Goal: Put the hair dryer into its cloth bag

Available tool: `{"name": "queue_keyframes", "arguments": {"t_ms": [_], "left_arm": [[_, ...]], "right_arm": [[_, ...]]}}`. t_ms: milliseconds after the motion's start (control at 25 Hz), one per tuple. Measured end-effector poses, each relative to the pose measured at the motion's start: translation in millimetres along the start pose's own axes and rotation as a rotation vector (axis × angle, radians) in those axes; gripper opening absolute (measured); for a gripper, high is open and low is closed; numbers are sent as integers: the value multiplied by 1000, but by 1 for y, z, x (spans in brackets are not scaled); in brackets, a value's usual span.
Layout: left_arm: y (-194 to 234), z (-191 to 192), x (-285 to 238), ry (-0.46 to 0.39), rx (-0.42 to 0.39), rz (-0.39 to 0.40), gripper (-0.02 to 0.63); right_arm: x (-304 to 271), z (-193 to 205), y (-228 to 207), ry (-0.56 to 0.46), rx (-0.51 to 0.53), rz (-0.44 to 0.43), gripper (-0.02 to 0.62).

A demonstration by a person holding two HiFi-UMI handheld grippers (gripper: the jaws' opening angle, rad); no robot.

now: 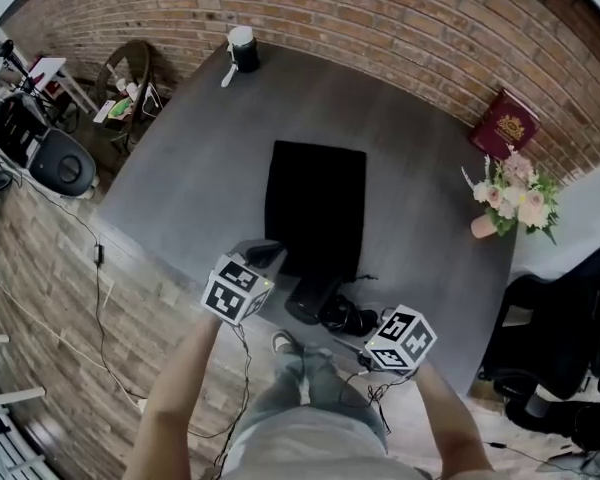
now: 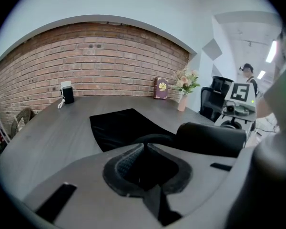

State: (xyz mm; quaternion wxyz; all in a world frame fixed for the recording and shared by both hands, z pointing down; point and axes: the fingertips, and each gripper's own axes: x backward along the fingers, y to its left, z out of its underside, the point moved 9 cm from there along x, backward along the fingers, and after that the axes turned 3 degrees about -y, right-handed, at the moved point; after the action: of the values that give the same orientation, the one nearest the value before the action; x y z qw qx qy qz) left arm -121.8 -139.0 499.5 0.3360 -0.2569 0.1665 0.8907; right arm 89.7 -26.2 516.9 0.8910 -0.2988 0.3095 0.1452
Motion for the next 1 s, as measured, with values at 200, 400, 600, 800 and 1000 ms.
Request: {"name": "queue_keyframes", "arguments": {"t_ms": [200, 400, 600, 800, 1000], "left_arm": [[0, -1, 2, -22, 18, -5, 18], [-1, -1, 3, -39, 26, 3, 18], [-3, 1, 3, -35, 22, 11, 18], [-5, 0, 4, -34, 10, 23, 18], [-8, -3, 5, -53, 19, 40, 18]], "right_arm": [[-15, -3, 6, 80, 76, -45, 158], [-29, -2, 3, 123, 87, -73, 158], [-42, 1, -9, 175, 33, -31, 158], [-43, 0, -23, 185, -58, 57, 158], [-44, -12, -32, 167, -137, 156, 158]]}}
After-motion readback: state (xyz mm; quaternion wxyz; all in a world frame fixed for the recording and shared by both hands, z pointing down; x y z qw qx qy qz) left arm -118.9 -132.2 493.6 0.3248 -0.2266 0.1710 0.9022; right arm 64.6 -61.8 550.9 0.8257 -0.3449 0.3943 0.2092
